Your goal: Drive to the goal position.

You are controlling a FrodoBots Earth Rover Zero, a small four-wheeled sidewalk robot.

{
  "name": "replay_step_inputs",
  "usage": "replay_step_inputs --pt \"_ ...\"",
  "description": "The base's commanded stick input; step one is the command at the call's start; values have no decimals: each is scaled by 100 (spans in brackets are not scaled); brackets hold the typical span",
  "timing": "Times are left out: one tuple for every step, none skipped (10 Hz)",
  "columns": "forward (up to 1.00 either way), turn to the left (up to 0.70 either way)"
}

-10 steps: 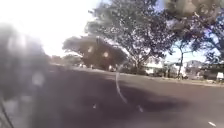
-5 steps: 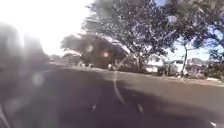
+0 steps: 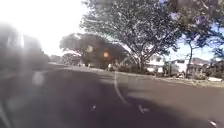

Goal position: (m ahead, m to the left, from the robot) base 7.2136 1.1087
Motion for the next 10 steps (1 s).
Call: replay_step_inputs --pt "100 0" --pt "100 0" --pt "100 0" --pt "100 0" --pt "100 0" --pt "100 0" --pt "100 0" --pt "100 0" --pt "100 0" --pt "100 0"
